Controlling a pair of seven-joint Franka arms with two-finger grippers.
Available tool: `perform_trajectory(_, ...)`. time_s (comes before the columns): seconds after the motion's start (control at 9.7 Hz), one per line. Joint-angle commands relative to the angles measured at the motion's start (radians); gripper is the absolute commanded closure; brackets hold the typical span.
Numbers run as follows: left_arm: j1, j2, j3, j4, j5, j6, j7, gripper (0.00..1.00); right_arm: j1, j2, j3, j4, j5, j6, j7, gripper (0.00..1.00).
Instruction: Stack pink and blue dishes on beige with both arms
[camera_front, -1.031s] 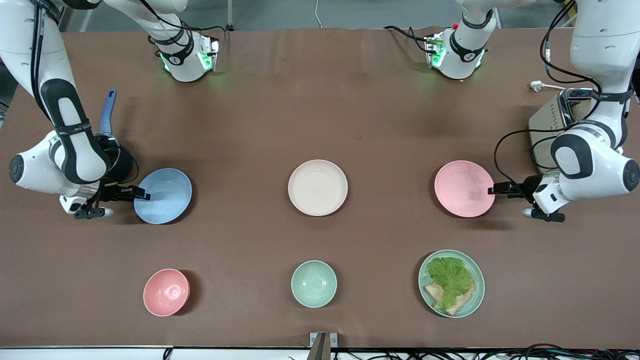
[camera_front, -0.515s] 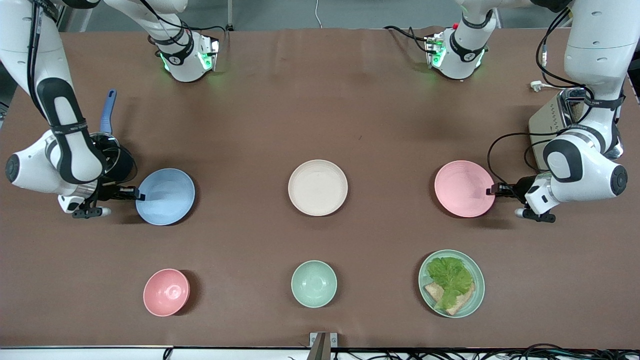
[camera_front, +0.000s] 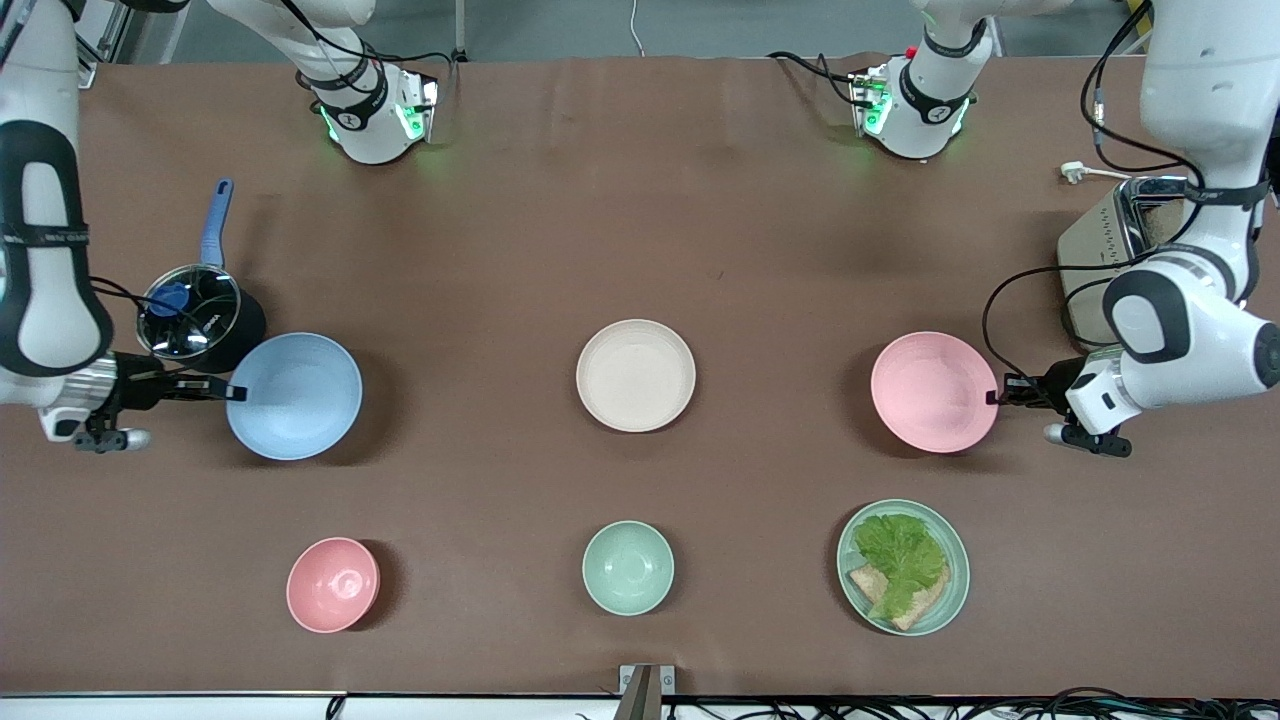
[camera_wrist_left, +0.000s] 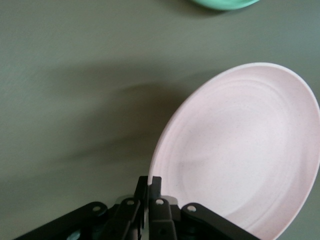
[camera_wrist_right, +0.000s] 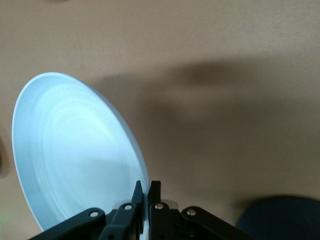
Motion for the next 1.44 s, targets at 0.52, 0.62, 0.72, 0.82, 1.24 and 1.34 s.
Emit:
perform_trajectory(0.52, -0.009, -0.094, -0.525, 0.020, 0.084, 0.017, -0.663, 1.00, 0.035, -0.141, 0.189, 0.126, -0.114, -0.168, 0.490, 0.99)
perform_trajectory(0.62, -0.030, -0.046, -0.577, 0.022, 0.093, 0.088, -0.724, 1.00, 0.037, -0.147, 0.227, 0.123, -0.114, -0.166, 0.537, 0.99)
perform_trajectory(0.72, -0.073, 0.024, -0.609, 0.025, 0.146, 0.189, -0.792, 1.00, 0.040, -0.159, 0.262, 0.113, -0.115, -0.157, 0.586, 0.99)
perform_trajectory(0.82, -0.119, 0.091, -0.613, 0.031, 0.214, 0.281, -0.879, 1.00, 0.041, -0.159, 0.287, 0.112, -0.115, -0.154, 0.608, 0.99)
perform_trajectory(1.24, -0.191, 0.248, -0.614, 0.089, 0.386, 0.361, -1.021, 0.98, 0.052, -0.165, 0.387, 0.029, -0.114, -0.058, 0.702, 0.99)
perform_trajectory(1.34, -0.195, 0.267, -0.614, 0.101, 0.392, 0.362, -1.027, 0.97, 0.052, -0.171, 0.416, -0.007, -0.114, -0.018, 0.726, 0.99)
